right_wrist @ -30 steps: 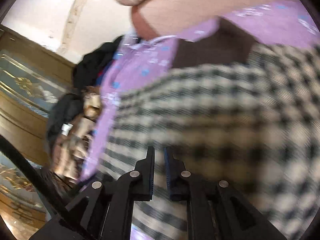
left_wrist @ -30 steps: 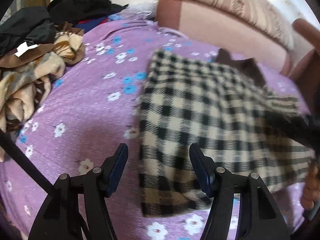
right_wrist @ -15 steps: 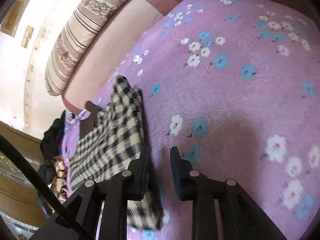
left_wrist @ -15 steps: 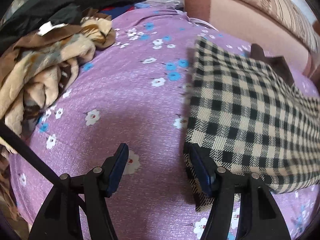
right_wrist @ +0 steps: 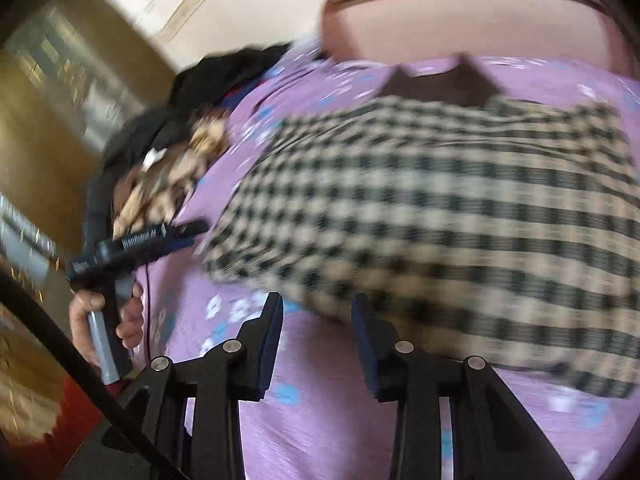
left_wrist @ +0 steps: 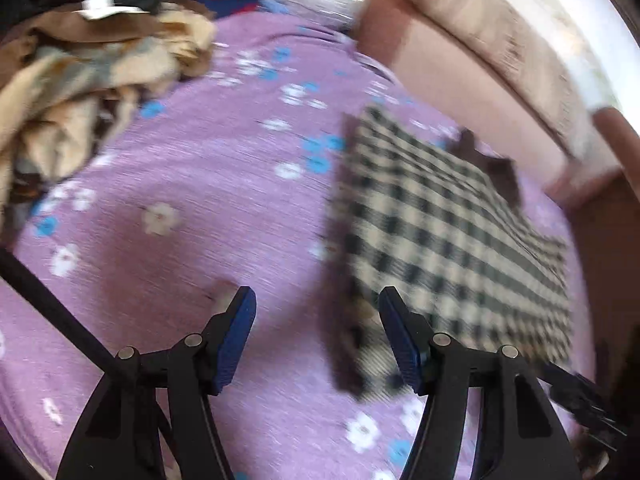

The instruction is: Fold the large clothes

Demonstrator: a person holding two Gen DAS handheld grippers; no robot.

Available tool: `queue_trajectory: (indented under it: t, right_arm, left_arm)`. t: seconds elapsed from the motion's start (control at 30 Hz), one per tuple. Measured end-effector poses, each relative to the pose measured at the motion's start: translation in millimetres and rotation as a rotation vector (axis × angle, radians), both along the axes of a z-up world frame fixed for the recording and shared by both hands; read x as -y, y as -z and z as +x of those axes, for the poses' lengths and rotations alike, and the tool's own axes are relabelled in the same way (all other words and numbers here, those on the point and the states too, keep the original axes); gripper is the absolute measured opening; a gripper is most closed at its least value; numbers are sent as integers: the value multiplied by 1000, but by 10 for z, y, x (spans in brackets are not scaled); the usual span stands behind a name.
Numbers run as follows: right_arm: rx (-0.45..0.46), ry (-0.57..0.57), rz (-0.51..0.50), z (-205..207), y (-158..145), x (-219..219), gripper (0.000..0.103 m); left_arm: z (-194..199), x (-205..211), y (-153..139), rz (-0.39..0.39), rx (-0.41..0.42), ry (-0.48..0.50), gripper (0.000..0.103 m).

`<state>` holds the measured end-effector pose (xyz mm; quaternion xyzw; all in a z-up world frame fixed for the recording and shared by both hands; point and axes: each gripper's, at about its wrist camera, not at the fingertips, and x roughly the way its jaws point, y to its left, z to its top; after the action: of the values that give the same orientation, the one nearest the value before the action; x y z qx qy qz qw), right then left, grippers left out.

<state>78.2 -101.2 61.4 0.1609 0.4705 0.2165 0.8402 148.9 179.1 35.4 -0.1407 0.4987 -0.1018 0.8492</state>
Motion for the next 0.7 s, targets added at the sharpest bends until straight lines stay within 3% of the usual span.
queue_trajectory:
  t: [0.1, 0.2, 0.27, 0.33, 0.47, 0.53, 0.6, 0.67, 0.7]
  right_arm:
    - [-14, -14, 9, 10, 103, -160, 39]
    - [-27, -5, -7, 34, 179, -200, 39]
    - [-37, 9, -19, 45, 225, -171, 39]
    - [-45, 26, -26, 13, 245, -86, 39]
    - [-40, 49, -30, -68, 203, 53, 39]
    - [-25, 41, -46, -108, 165, 51, 39]
    - [-2, 11, -71, -145, 113, -31, 39]
    - [37, -39, -108, -171, 49, -209, 43]
    - [56, -61, -127, -177, 29, -298, 45]
  left_arm:
    - [-116, 217, 3, 31, 5, 123, 63]
    - [-207, 417, 104, 133, -6, 193, 61]
    - [-237, 499, 174, 190, -15, 208, 29]
    - [-272, 507, 96, 200, 7, 199, 6]
    - [-347, 353, -115, 300, 72, 88, 0]
    - [-333, 203, -183, 291, 89, 35, 1]
    - [-250, 28, -175, 214, 74, -9, 6]
    - [-136, -70, -118, 106, 38, -21, 37]
    - [-78, -100, -94, 48, 31, -24, 43]
